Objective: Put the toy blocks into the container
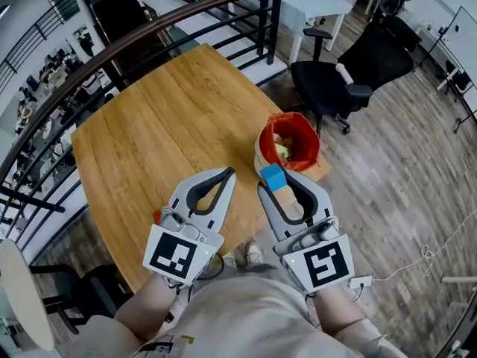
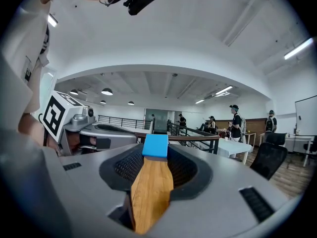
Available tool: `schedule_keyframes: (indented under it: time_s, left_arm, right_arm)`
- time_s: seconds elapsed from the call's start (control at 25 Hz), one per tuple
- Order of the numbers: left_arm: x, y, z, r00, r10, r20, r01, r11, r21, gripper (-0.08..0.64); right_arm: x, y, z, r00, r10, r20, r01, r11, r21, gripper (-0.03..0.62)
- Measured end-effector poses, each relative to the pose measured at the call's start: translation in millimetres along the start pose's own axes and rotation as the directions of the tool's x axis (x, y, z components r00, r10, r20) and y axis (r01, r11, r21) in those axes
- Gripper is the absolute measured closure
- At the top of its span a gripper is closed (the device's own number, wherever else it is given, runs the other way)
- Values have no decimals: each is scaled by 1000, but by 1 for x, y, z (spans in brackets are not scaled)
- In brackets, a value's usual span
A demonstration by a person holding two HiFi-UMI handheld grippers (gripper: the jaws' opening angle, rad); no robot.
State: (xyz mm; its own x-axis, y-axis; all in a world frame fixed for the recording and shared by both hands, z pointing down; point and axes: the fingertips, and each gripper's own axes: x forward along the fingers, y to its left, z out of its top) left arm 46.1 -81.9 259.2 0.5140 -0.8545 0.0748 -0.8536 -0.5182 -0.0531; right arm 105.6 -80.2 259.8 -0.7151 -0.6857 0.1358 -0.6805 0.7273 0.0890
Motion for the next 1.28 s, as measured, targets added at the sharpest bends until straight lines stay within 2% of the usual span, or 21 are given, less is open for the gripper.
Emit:
schedule_keyframes:
  time_s: [0.2,0.44,0.84,1.0,1.28]
  left_arm:
    - [24,1,-2,1000,-25,-3,25,1000,8,548]
    - [51,6,-8,999,-32,-11,32,999,8,548]
    - [107,22,-47,995,-76,-67,76,997,1,548]
    - [127,23,-69,989,-108,-98,110,994,13,548]
    - [151,23,-107,974,-144,-176,142,990,-22,548]
  right_arm:
    - [7,-22,6,999,-34,30,33,999,3,437]
    - [17,-51,-8,997,-82,8,82,996,18,437]
    - [52,-104,-59,984,-154,-91,159,986,48,437]
    - [60,-127,-83,971,-193,-138,201,978,50,437]
    - [75,-155,-123,944,-239,-227,254,966,40,437]
